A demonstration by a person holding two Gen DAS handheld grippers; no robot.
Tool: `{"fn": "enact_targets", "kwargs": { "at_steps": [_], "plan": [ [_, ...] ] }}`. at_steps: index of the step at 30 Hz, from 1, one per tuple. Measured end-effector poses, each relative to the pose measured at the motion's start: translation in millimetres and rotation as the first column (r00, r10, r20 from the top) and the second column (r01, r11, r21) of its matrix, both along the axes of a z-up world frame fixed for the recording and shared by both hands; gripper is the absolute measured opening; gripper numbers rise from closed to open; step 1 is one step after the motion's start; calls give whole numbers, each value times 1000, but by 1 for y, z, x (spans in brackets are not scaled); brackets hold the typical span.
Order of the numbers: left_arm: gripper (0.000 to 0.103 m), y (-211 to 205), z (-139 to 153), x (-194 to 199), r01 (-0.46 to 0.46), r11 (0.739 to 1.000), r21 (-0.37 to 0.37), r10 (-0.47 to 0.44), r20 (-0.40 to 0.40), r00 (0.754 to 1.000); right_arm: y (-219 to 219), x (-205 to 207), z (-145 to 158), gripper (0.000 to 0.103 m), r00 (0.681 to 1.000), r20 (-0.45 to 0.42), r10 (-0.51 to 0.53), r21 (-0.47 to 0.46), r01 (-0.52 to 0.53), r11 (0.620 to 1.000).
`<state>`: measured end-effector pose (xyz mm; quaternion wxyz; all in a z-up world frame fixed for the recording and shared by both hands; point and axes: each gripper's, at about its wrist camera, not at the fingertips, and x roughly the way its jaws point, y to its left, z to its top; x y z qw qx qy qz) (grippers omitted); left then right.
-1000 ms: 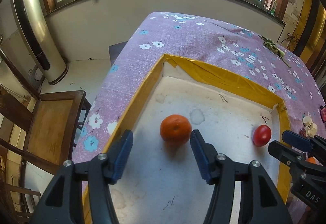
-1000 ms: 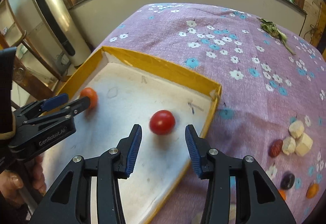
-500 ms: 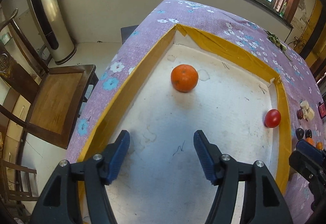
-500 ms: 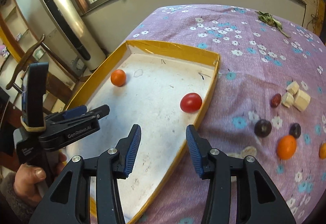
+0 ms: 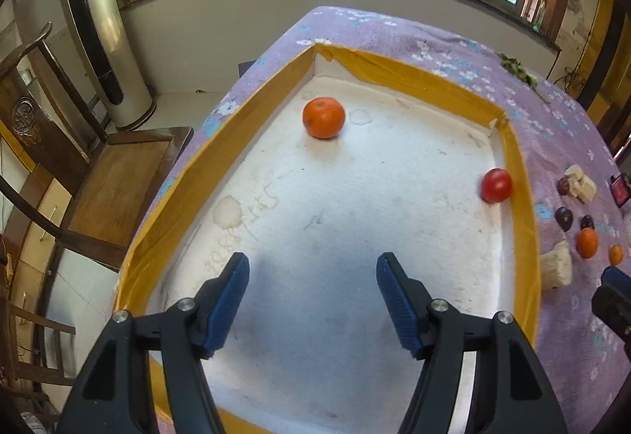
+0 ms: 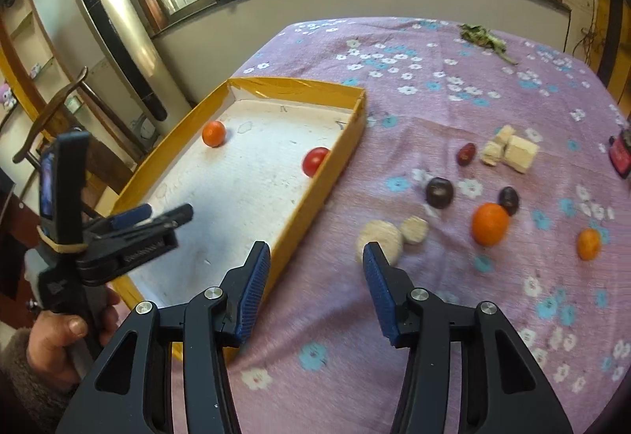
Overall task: Organize fruits
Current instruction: 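Lift both tools away from the tray back over the tablecloth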
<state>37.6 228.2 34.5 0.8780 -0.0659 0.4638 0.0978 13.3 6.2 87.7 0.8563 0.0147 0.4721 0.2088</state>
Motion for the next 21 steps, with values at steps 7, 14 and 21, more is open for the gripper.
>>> {"fn": "enact_targets", "kwargs": {
  "at_steps": [7,14,21],
  "plan": [
    [76,-48,32,-25,37,997,-64,-29,124,992,-39,-31,3,51,998,56,-35,-63,39,997],
    [88,-101,51,-31,125,991,-43,-116,177,977,-94,-42,18,72,979,141,-149,-73,161,984],
    [100,-134,56,-37,149,989,-24,-141,195,971,-133,-45,19,75,967,141,-212,-49,221,974]
  ]
}}
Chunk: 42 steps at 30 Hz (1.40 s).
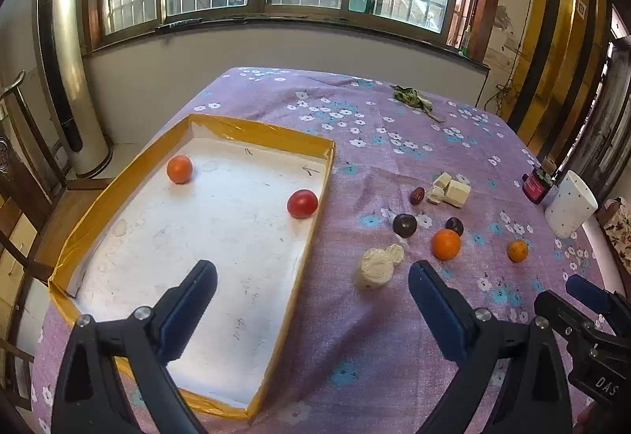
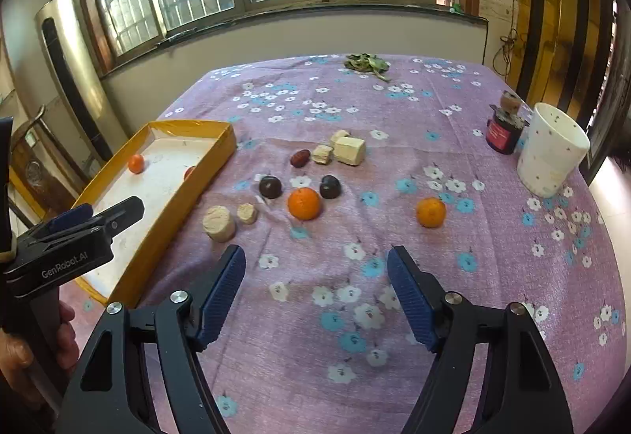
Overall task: Organize fruits
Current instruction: 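Lift both tools away from the tray back over the tablecloth, then grasp an orange with the right gripper while the left gripper grasps the large pale cake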
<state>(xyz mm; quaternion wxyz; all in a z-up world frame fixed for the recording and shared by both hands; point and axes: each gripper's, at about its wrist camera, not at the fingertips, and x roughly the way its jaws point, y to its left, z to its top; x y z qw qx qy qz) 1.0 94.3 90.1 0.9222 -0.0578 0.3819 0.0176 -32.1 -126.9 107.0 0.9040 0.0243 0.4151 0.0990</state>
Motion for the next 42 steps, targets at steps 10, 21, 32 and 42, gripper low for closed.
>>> {"fn": "enact_targets", "kwargs": {
  "at_steps": [10,21,32,42],
  "plan": [
    [100,-35,-20,-5,55,998,41,-52,-68,996,-35,8,-17,76,999,-39,-28,14,29,999],
    [100,-41,-40,-7,84,991,100,-68,-149,987,-11,67,-50,76,987,-113,111,64,-105,992],
    [100,-35,-50,1,88,993,82,-72,-183,981,20,116,-87,58,965,-189,181,105,-163,981],
    [97,-42,-50,36,77,995,69,-64,-175,983,-6,107,-72,34,980,-117,162,75,-154,985]
  ]
}}
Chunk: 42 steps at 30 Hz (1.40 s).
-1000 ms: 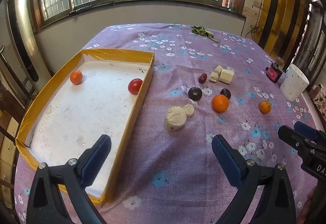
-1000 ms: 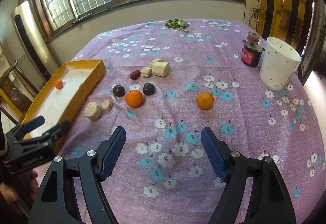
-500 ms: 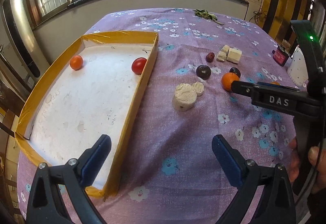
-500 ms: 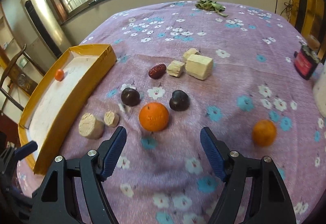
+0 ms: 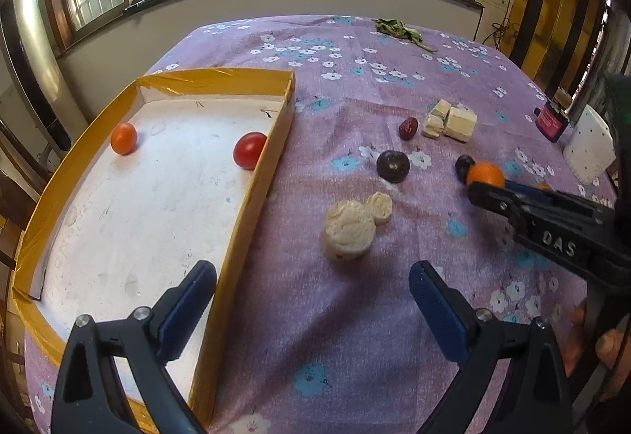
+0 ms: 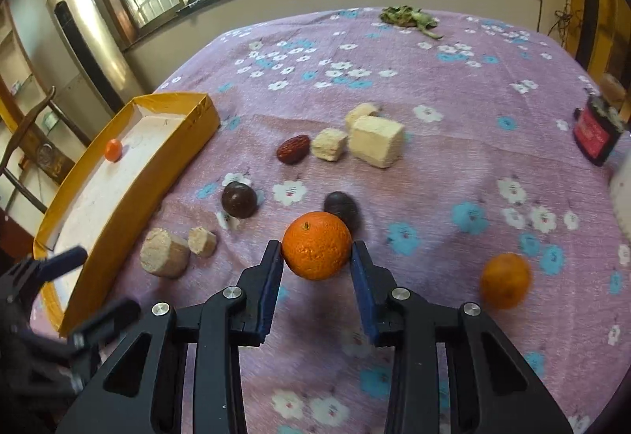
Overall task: Organize fruits
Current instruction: 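Grasp an orange with the right gripper while the left gripper grasps the large pale cake, then carry the orange and cake into the tray and open both grippers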
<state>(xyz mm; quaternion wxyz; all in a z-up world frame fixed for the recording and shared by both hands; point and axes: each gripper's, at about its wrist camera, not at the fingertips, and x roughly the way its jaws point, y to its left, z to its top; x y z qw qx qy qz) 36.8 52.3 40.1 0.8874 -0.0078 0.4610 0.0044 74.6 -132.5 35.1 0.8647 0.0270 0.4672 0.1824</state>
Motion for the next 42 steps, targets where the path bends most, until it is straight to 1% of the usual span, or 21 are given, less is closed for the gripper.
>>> {"fn": "enact_targets", "kwargs": {
  "at_steps": [1,2,3,5,6,8,10,14,16,18,22,23,24,29,30,31,34,35,36,38,42],
  "plan": [
    [87,-2,3,1,-5,1000,4,5,12,1000,-6,-4,2,34,1000,8,-4,-12,4,1000],
    [82,-6,8,1,2,1000,13,-2,27,1000,-9,-6,2,34,1000,10,-5,-16,5,1000],
    [82,-13,12,-1,19,999,31,-21,50,999,-13,-8,3,34,1000,10,-6,-18,6,1000],
    [82,-30,18,-9,59,993,98,-69,103,992,-21,-13,3,34,1000,12,-13,-17,13,1000],
    [82,-39,18,-12,87,988,125,-101,114,988,-25,-15,3,34,1000,14,-20,-12,20,1000],
    [82,-50,12,-9,133,979,154,-147,88,985,-35,-17,5,34,999,18,-47,7,46,999],
    [82,-54,6,-2,165,978,126,-172,41,984,-50,-21,9,34,996,26,-81,29,80,996],
    [83,-57,4,4,189,974,123,-194,28,981,-69,-31,15,34,991,61,-117,-27,119,993],
    [83,-50,4,7,188,979,84,-190,18,982,-78,-35,15,35,989,57,-134,-35,136,990],
    [83,-43,3,9,203,978,47,-203,9,979,-84,-38,13,35,988,42,-149,-14,150,989],
    [83,-35,-4,13,245,969,29,-245,-2,970,-90,-39,8,35,985,10,-173,25,173,985],
    [83,-32,-7,17,252,968,4,-252,-15,968,-91,-39,7,35,985,3,-174,33,173,984],
    [83,-29,-10,21,251,968,-21,-251,-27,968,-91,-39,6,35,985,-3,-173,40,173,984],
    [81,-15,-25,40,221,973,-69,-226,-75,971,-91,-41,8,35,985,-1,-175,44,175,984],
    [75,-14,-24,40,225,973,-50,-227,-51,973,-92,-41,8,35,985,-1,-174,47,174,984],
    [65,-14,-24,41,238,970,-49,-241,-47,969,-92,-41,8,35,985,-2,-173,50,173,984],
    [44,-12,-26,43,230,973,3,-229,-38,973,-90,-42,8,35,985,-3,-174,54,174,983],
    [42,-9,-24,42,230,973,-9,-230,-28,973,-91,-42,8,35,985,-4,-175,54,175,983],
    [36,-6,-21,40,229,973,-31,-229,-12,973,-91,-43,8,35,984,-4,-176,55,176,983],
    [36,-4,-18,37,220,973,-69,-222,-13,975,-90,-45,10,35,984,-2,-178,49,178,983],
    [36,-14,-14,22,236,969,-72,-236,3,972,-86,-50,16,35,983,11,-183,28,183,983]
  ]
}}
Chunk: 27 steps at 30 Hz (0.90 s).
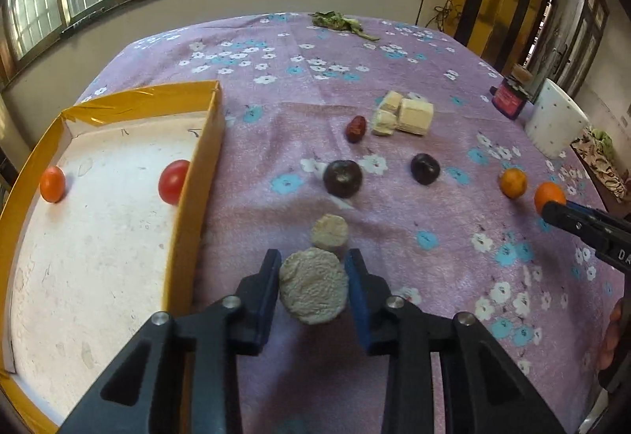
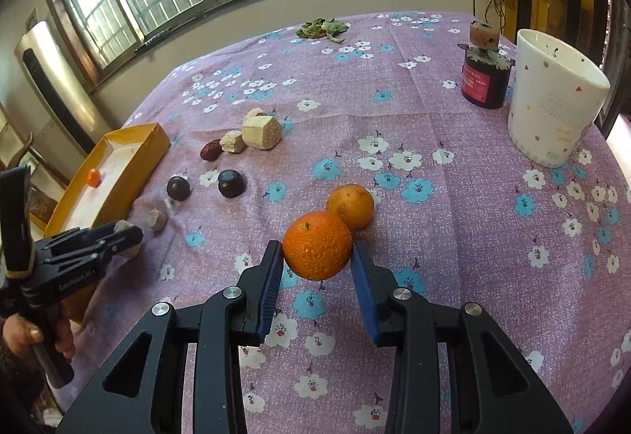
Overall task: Organize fruits
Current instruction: 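Carry the orange and cake into the tray and open both grippers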
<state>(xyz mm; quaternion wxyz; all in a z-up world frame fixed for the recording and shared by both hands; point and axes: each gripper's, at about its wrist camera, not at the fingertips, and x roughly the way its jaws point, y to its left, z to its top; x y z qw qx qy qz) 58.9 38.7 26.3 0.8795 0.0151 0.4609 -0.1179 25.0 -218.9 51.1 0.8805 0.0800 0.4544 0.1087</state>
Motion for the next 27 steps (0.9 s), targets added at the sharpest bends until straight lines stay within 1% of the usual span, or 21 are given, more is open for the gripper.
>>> {"fn": "enact_targets", "kwargs": {
  "at_steps": [3,7,10,13,19,27],
  "plan": [
    [36,-12,2,-13,40,998,-41,-41,-14,999,2,-5,6,35,1000,8,-3,-15,3,1000],
    [36,-28,8,-28,93,993,-66,-94,-10,996,8,-15,19,35,1000,30,-4,-37,5,999],
    [36,-32,15,-35,114,990,-85,-114,5,994,17,-24,27,35,999,51,6,-75,-2,997],
    [36,-28,23,-39,115,989,-97,-114,20,993,28,-31,29,35,998,52,19,-99,-14,995],
    [36,-2,37,-43,82,990,-118,-76,49,996,55,-37,32,35,998,42,45,-100,-41,994],
    [36,60,51,-49,-13,993,-121,24,90,996,117,-30,43,35,988,62,145,-103,-138,985]
  ]
}}
